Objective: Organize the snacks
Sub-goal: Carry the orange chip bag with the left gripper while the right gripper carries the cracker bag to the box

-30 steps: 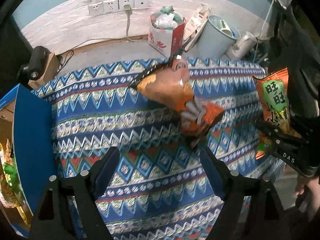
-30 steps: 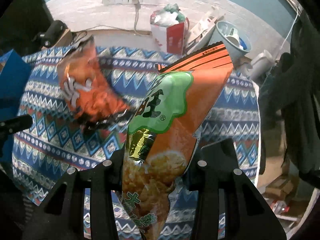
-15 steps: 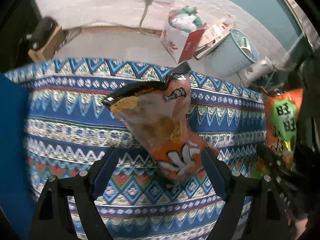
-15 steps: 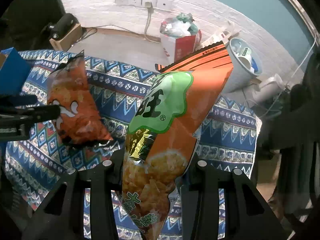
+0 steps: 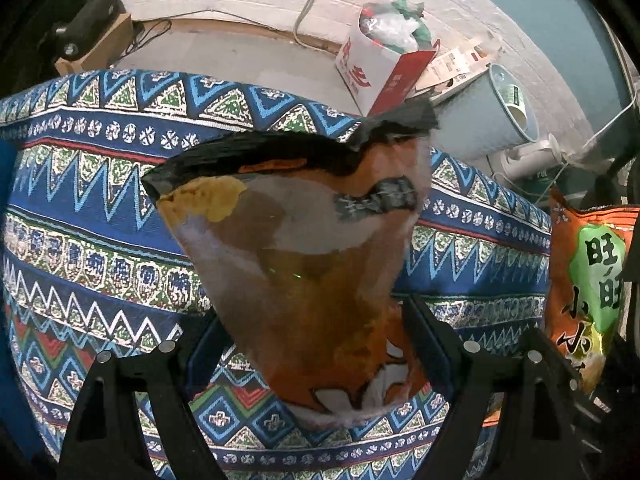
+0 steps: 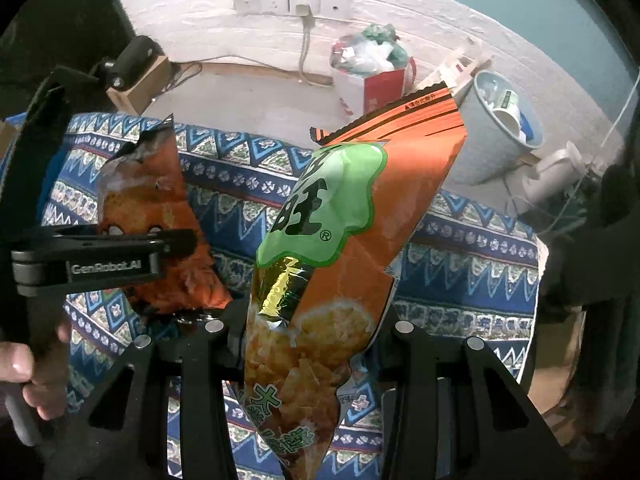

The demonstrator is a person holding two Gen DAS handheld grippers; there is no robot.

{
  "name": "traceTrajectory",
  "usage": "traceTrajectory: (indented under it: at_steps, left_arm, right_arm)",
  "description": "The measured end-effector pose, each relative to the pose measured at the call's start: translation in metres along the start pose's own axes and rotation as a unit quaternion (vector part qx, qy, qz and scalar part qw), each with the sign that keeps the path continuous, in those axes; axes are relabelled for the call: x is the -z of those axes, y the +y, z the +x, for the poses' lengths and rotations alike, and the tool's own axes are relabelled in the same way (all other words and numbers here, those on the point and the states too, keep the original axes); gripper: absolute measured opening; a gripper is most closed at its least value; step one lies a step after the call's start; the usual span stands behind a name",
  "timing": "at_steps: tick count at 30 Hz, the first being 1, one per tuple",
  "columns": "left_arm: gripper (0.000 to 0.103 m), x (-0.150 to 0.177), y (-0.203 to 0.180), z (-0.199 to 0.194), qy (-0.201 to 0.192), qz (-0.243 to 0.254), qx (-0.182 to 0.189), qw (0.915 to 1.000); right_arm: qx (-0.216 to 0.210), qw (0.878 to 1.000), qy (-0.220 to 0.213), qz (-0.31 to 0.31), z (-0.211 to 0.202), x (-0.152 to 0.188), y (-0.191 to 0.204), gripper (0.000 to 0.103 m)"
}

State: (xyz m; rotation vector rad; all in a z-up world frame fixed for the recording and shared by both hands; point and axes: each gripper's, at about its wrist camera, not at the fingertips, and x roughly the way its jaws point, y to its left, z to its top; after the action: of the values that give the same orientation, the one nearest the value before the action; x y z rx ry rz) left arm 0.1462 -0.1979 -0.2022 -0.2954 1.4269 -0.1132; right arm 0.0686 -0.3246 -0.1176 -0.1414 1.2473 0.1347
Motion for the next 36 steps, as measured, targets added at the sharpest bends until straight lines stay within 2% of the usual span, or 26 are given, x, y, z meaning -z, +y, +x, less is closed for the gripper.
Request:
traceTrajectory:
  at_steps: [2,3,5,13,19,27,36]
  left_arm:
    - [0.054,0.001,0.002,0.001,-0.002,0.002,0.01,0.9999]
    - [0.048,0.001,0.001,0.001,-0.001,0.009,0.014,0.9999]
    - [0.044,0.005,-0.003,0.0,-0.006,0.032,-0.003,0.9995]
    - [0.042,0.011,0.003,-0.011,-0.016,0.082,-0.038,0.9958]
    - [0.042,0.017,0.017,-0.038,-0.038,0.114,-0.057,0.9912]
    - [0.042,0.027,0.029,-0.085,-0.087,0.165,-0.086,0.9786]
    - [0.042,0.037,0.048,-0.137,-0.136,0.197,-0.105,0.9653]
  right_arm:
    - [0.002,1.0,0.004,-0.002,0.003,0.0,0.002,0.041]
    - [0.001,1.0,0.005,-0.003,0.004,0.001,0.002,0.041]
    - [0.0,1.0,0.006,-0.006,0.005,0.0,0.004,0.041]
    - [-0.003,1.0,-0.001,-0.014,-0.002,-0.002,0.013,0.041]
    - [-0.005,1.0,-0.013,-0.017,-0.012,-0.008,0.025,0.041]
    - [-0.015,0.999,-0.036,-0.024,-0.031,-0.022,0.048,0.041]
    - [-0.038,0.996,-0.07,-0.04,-0.062,-0.036,0.09,0.041]
